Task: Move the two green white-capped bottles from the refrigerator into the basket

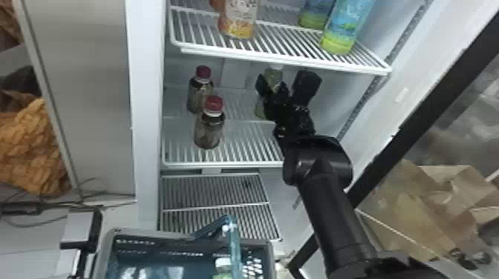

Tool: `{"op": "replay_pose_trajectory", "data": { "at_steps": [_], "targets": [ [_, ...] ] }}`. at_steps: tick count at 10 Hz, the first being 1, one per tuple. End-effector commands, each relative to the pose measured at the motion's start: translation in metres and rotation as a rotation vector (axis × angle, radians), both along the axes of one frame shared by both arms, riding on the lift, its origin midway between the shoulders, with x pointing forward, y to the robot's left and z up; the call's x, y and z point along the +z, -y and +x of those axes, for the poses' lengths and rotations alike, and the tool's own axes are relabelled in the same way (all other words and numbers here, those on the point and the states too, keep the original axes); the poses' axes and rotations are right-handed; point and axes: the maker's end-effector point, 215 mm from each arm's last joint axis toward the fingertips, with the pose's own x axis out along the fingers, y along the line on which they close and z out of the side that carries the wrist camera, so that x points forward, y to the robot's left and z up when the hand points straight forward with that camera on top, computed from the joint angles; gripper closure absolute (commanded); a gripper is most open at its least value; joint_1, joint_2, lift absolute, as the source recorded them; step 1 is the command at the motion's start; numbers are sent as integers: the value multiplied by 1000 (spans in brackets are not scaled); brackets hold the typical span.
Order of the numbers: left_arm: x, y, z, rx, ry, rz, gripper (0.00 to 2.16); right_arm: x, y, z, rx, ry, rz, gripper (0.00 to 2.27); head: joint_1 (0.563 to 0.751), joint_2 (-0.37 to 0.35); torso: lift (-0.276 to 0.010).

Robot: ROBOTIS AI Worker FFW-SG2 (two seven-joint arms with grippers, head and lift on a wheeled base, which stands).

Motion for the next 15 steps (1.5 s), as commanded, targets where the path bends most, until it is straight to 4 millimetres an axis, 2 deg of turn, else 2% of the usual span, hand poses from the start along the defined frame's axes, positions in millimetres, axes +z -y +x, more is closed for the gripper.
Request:
{"op": "replay_pose_trajectory", "data": {
  "at_steps": [1,5,12,15],
  "targets": [
    [0,0,-1,0,-2,-1,1134,4,1,-3,-1,13,-1,878,683,-350,-263],
    [-1,1,-2,-5,-3,0,1134,25,3,-18,1,50,-15,878,679,-350,-263],
    [-1,0,-3,-2,-10,-3,1134,33,17,-62,5,22,-12,878,683,-350,-263],
    [-2,0,-4,-2,-13,-4,1134,33,24,-83,4,6,-17,877,693,-350,-263]
  ]
}}
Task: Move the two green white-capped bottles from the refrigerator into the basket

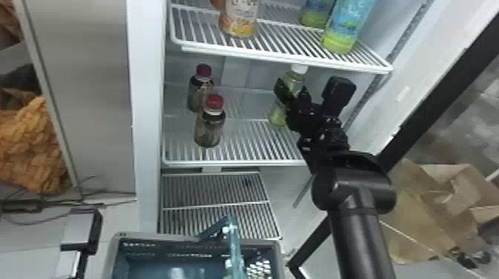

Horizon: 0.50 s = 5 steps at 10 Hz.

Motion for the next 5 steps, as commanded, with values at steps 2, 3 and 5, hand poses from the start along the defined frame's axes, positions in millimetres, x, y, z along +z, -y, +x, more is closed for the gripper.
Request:
{"op": "replay_pose_trajectory", "data": {
  "at_steps": [2,3,5],
  "targets": [
    [-1,0,0,1,-1,2,1134,-6,2,-21,8,-26,0,877,695,-350,-263],
    [-1,0,0,-1,1,3,1134,-9,-2,-28,24,-39,2,877,695,-350,-263],
    [-1,1,-1,-5,0,3,1134,-9,-8,-37,43,-46,1,877,695,-350,-263]
  ]
}}
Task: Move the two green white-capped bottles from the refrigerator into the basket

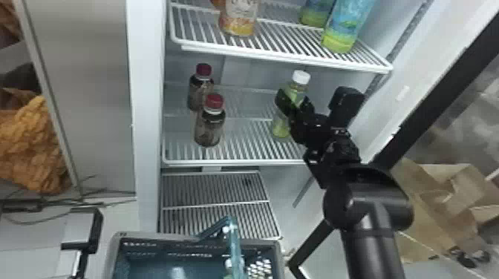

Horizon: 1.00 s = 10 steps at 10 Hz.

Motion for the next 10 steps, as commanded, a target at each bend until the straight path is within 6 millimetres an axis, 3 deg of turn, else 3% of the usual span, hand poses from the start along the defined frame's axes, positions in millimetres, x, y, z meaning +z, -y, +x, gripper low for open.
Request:
{"op": "replay_pose_trajectory", "data": {
  "at_steps": [1,4,10],
  "targets": [
    [1,1,-2,-9,2,-1,1134,2,-5,-8,18,-3,-1,878,695,-350,-263],
    [0,1,-2,-9,0,1,1134,10,-15,-33,44,-15,-4,878,695,-350,-263],
    [-2,1,-4,-7,-7,2,1134,28,-64,-109,176,-55,22,878,695,-350,-263]
  ]
}}
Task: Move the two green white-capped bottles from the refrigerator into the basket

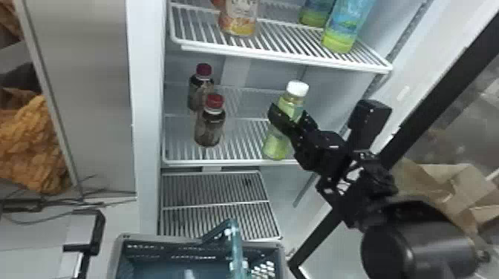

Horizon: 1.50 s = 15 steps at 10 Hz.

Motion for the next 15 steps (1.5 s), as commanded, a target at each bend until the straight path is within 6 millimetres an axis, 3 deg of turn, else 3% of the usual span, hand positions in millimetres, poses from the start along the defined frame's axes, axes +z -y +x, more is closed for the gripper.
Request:
{"op": "replay_pose_trajectory", "data": {
  "at_steps": [1,2,4,6,10,13,15],
  "targets": [
    [-1,-1,0,4,-4,1,1134,15,-14,-25,30,17,4,878,695,-350,-263],
    [-1,-1,-2,2,-8,0,1134,27,-24,-40,52,33,12,878,695,-350,-263],
    [-3,-1,-4,-2,-11,2,1134,38,-24,-71,46,39,0,878,695,-350,-263],
    [-5,-2,-3,8,-18,2,1134,30,-25,-102,36,-11,15,880,695,-350,-263],
    [-5,-2,-4,4,-16,4,1134,12,-51,-152,87,-129,62,880,695,-350,-263],
    [-5,-1,-3,3,-11,7,1134,-19,-58,-194,112,-289,57,880,695,-350,-263],
    [-3,1,-3,-4,-3,7,1134,-51,-71,-223,161,-422,89,880,695,-350,-263]
  ]
}}
